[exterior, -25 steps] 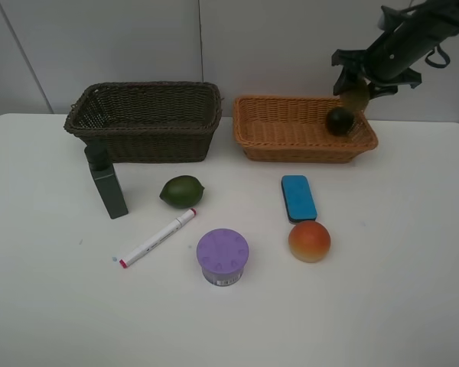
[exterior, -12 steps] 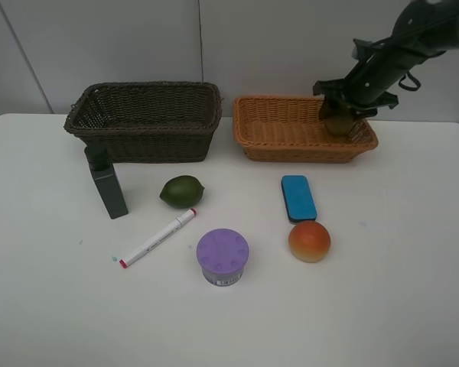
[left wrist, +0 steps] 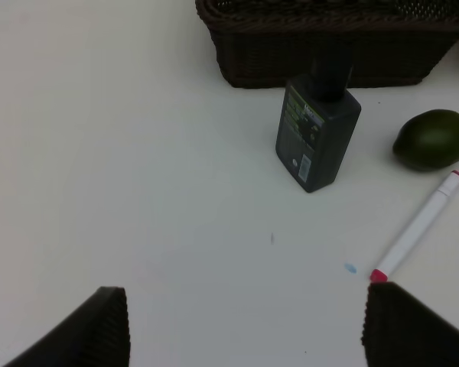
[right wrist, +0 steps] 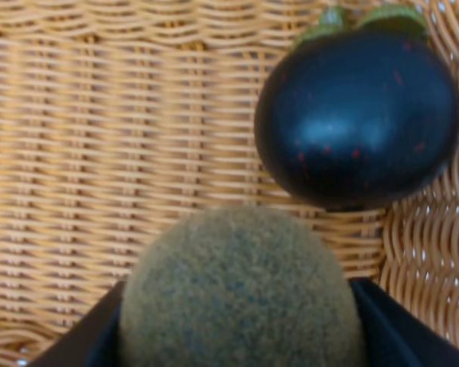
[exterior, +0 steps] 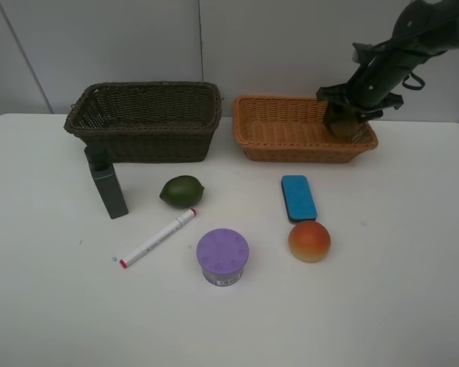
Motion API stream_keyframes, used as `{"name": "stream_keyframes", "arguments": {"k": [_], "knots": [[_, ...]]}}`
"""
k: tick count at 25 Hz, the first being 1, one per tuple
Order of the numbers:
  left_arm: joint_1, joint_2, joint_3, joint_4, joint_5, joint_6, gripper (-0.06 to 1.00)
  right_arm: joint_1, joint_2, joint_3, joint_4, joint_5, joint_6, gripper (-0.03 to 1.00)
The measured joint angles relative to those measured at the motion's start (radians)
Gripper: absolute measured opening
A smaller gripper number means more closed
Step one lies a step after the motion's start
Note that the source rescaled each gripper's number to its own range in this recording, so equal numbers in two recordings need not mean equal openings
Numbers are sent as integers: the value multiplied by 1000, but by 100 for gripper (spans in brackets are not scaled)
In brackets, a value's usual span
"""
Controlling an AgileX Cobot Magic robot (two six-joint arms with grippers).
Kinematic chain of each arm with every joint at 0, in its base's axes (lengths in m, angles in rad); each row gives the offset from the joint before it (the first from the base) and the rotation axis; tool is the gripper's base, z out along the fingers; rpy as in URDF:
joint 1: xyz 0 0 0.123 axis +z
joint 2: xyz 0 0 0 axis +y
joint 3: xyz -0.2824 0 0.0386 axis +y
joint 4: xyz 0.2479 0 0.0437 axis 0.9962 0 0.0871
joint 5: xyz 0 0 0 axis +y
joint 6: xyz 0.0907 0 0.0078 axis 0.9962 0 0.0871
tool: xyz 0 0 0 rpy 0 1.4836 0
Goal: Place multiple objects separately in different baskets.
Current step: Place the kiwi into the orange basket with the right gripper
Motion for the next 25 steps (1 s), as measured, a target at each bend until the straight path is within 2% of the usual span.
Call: {"name": "stream_keyframes", "arguments": {"k": [6,7,9,10,12,15,25], "knots": [[0,0,0,0,0,0,82,0,0,0,-9,5,0,13],[0,0,0,0,0,0,82,0,0,0,-17,5,2,23],[0,0,0,0,0,0,82,0,0,0,-34,4,17,67],[0,0,0,0,0,0,82,0,0,0,-37,3,25,80],[0,0,0,0,0,0,82,0,0,0,-38,3,29,92],[0,0,0,0,0,0,82,0,0,0,-38,3,29,97],[0,0,0,0,0,0,82,0,0,0,-38,4,32,97]]}}
